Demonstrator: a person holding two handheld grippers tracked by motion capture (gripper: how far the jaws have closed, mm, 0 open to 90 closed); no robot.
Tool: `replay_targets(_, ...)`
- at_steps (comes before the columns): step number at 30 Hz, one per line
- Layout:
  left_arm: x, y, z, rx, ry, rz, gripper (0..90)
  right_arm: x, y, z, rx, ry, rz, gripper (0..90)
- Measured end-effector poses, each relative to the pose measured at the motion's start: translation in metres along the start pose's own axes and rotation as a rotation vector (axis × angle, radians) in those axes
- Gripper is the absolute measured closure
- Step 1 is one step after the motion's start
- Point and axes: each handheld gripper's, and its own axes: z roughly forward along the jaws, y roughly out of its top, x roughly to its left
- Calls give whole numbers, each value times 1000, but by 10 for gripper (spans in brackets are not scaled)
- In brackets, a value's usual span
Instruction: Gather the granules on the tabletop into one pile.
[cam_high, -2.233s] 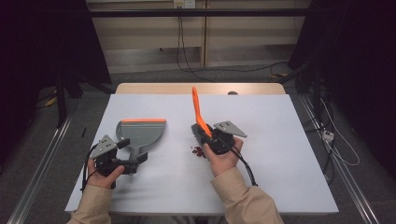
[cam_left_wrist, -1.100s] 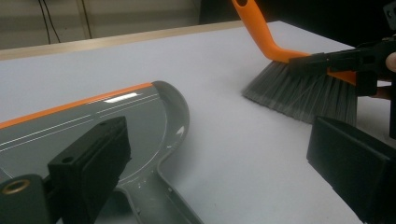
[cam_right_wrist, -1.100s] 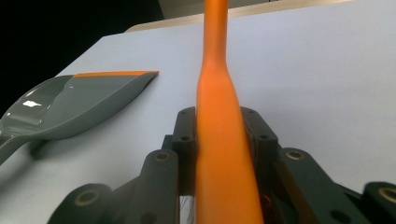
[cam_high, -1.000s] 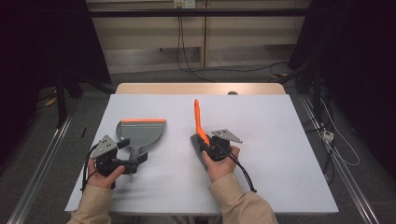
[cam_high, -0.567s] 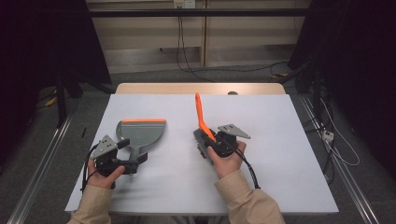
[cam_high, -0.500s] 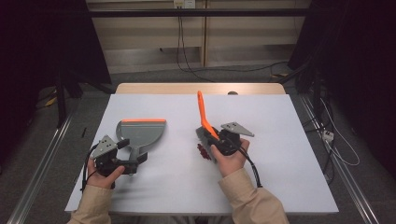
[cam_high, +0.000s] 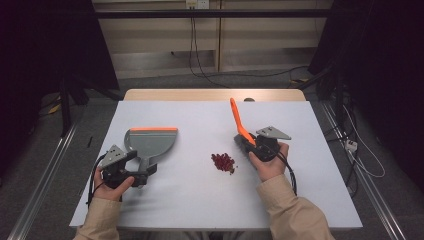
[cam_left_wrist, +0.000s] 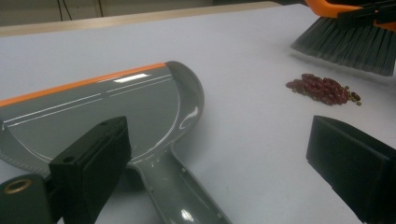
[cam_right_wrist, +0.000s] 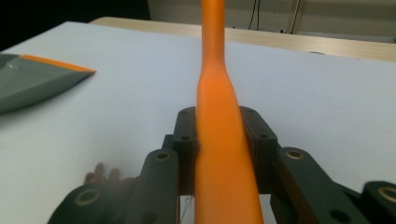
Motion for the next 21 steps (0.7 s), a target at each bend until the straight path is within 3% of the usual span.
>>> replay_targets(6, 1, -1, 0, 13, 3, -7, 63, -7, -8, 1, 32, -9, -52, 708)
replay_targets(9, 2, -2, -1, 18, 9, -12, 63, -7, -6, -1, 59, 11, -36, 698)
replay_targets(11, 3, -3, -2, 27, 24, -19, 63, -7, -5, -2, 111, 34, -24, 649)
replay_targets(13, 3, -3, -2, 53, 42, -27, 67, -7, -4, -4, 121, 14, -20, 636)
replay_targets(15, 5, -5, 0, 95, 67, -61, 74, -5, -2, -5, 134, 2, -37, 643)
replay_targets(17, 7, -6, 2, 143, 104, -95, 83, -5, -2, -6, 155, 26, -15, 687)
replay_targets(21, 6, -7, 5, 211, 151, -103, 107, -6, -2, -7, 171, 19, -34, 704)
